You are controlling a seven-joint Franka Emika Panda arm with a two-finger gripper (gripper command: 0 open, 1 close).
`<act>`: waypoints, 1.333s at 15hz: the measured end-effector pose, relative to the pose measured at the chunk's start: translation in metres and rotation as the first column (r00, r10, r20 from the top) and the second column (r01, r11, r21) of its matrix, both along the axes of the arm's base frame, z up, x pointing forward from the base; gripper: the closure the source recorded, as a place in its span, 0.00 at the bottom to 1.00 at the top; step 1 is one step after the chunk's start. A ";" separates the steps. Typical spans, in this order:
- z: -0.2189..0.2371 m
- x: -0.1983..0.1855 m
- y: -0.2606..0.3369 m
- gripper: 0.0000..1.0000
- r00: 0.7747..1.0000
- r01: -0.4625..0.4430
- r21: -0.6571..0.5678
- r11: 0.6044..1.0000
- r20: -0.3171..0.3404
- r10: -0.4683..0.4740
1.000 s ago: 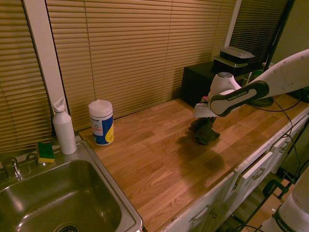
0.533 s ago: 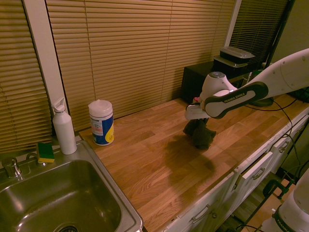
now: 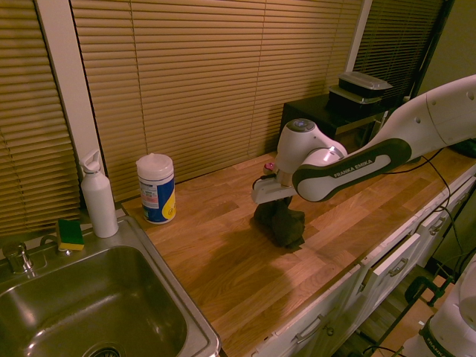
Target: Clear the spill
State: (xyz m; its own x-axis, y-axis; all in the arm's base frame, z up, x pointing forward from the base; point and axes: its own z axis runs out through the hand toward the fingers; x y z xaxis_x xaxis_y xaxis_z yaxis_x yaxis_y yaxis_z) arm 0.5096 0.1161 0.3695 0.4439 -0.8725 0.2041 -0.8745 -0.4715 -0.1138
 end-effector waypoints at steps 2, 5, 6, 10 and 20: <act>0.007 -0.003 0.027 1.00 1.000 -0.026 -0.004 1.000 0.001 0.026; 0.009 -0.011 0.069 1.00 0.997 -0.074 -0.029 0.997 -0.004 0.074; 0.008 -0.013 0.085 1.00 0.995 -0.096 -0.034 0.995 -0.005 0.096; 0.004 -0.006 0.136 1.00 0.990 -0.143 -0.060 0.988 -0.014 0.142; -0.012 0.037 0.206 0.00 0.985 -0.169 -0.059 0.984 -0.038 0.167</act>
State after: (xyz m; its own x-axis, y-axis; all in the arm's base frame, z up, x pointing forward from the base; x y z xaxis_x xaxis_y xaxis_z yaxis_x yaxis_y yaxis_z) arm 0.5468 0.3221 0.3579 0.5906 -0.7711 0.2380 -0.7849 -0.6174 -0.0524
